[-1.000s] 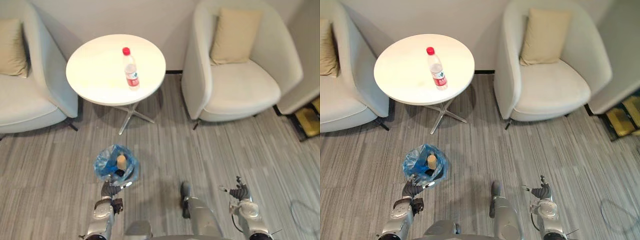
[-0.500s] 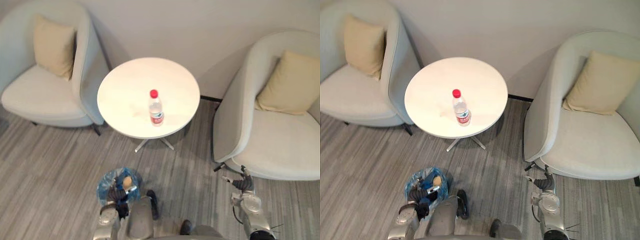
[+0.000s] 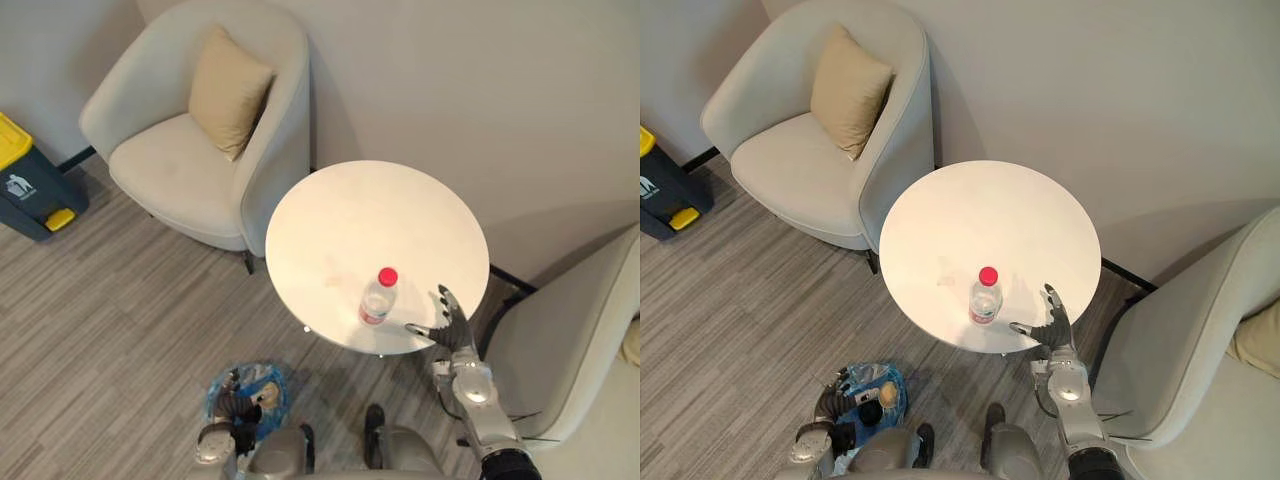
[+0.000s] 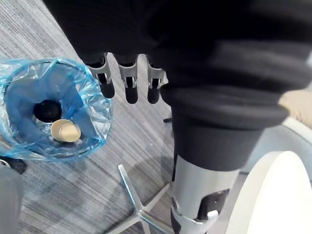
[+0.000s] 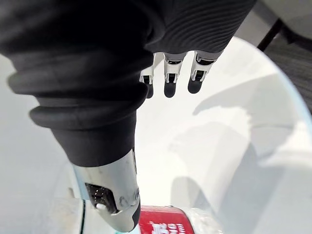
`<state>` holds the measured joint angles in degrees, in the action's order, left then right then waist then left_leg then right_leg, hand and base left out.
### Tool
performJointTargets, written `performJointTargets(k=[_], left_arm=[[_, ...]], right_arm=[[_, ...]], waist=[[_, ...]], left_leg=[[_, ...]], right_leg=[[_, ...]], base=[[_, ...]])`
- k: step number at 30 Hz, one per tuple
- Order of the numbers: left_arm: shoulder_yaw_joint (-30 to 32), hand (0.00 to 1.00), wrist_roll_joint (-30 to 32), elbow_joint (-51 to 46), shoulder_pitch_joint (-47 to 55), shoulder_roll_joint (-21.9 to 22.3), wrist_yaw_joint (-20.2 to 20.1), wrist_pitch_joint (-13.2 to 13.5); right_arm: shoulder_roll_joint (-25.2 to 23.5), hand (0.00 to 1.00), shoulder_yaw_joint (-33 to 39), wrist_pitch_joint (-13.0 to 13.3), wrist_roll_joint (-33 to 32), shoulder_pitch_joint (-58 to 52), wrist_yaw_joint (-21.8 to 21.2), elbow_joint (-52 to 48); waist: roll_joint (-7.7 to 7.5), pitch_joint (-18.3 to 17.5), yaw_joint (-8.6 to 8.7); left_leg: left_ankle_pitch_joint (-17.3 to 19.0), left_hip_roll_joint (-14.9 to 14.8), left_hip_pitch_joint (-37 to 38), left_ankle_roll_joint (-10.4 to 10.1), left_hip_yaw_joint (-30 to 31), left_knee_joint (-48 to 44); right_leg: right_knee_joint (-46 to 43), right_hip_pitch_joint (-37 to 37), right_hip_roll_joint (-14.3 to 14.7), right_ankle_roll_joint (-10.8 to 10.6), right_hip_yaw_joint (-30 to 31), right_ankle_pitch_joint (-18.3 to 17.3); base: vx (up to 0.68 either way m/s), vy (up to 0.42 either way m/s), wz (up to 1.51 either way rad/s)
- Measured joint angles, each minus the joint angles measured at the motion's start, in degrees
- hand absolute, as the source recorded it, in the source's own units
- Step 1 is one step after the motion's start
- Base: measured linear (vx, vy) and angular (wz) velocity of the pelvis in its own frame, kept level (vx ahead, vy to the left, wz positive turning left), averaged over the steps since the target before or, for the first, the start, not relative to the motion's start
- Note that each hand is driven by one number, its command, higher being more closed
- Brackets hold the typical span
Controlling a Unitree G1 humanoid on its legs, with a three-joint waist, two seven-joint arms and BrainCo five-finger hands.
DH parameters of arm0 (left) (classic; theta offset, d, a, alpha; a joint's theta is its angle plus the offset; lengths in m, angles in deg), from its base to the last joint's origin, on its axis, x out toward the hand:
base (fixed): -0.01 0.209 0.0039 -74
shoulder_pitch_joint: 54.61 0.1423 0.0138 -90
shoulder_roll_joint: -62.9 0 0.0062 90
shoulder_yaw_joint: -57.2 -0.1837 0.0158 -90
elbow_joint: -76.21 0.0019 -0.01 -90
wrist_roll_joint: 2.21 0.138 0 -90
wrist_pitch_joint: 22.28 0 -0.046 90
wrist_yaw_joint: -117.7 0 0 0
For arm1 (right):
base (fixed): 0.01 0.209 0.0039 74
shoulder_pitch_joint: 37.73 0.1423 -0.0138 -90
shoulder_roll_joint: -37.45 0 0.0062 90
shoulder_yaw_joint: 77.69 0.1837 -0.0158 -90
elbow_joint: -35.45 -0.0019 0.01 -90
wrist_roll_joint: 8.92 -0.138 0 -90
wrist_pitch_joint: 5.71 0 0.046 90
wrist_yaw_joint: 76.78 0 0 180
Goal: Gather rubbish on tea table into small bin, then transfer packed bag to large trash can.
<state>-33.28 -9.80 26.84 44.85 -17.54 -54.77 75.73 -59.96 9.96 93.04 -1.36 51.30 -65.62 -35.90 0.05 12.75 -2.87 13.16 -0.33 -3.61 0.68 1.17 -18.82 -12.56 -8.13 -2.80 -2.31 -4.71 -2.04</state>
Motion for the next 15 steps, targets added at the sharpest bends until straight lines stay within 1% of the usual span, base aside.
performJointTargets(k=[2,5,9,11,15], left_arm=[[-0.05,0.0,0.95,1.07,0.17,0.39,-0.25,0.11],[-0.21,0.0,1.44,2.25,0.34,1.03,-1.16,0.14],[-0.7,0.0,1.6,2.45,0.43,0.98,-1.27,0.16],[-1.67,0.0,1.62,2.81,0.47,0.56,-1.27,0.21],[-2.34,0.0,1.64,3.02,0.45,0.53,-1.28,0.32]], right_arm=[[0.1,0.0,-1.16,0.41,1.41,0.41,-0.34,-0.42],[1.07,0.0,-3.16,0.65,2.16,0.73,-0.83,-0.52],[1.21,0.0,-5.38,1.14,2.98,0.99,-1.52,-0.52],[1.37,0.0,-6.89,1.16,4.38,1.12,-2.06,-0.46],[1.42,0.0,-7.45,1.4,4.97,1.59,-2.63,0.31]], waist=[[0.13,-0.11,0.24],[0.26,-0.24,0.12],[0.37,-0.4,-0.99],[0.35,-0.42,-1.23],[0.41,-0.49,-1.2]], left_leg=[[-0.57,-0.91,1.07,-0.88,0.55,2.67],[-1.15,-0.95,2.55,-1.68,1.09,4.55],[-1.68,-0.63,2.22,-1.74,1.87,4.99],[-2.23,-0.26,2.16,-1.97,3.12,5.08],[-4.6,0.57,2.37,-2.13,4.88,7.38]], right_leg=[[1.94,1.05,0.83,0.48,-1.08,0.36],[3.97,3.02,0.84,0.51,-1.83,0.52],[7.02,4.26,0.75,0.42,-2.59,2.01],[8.18,5.33,0.5,0.32,-3.64,2.48],[9.83,6.07,-0.28,0.67,-5.65,3.63]], base=[[0.12,-0.136,0.14],[0.06,-0.043,0.15],[0.01,0.013,0.11],[-0.02,0.007,0.32],[-0.04,-0.017,0.28]])
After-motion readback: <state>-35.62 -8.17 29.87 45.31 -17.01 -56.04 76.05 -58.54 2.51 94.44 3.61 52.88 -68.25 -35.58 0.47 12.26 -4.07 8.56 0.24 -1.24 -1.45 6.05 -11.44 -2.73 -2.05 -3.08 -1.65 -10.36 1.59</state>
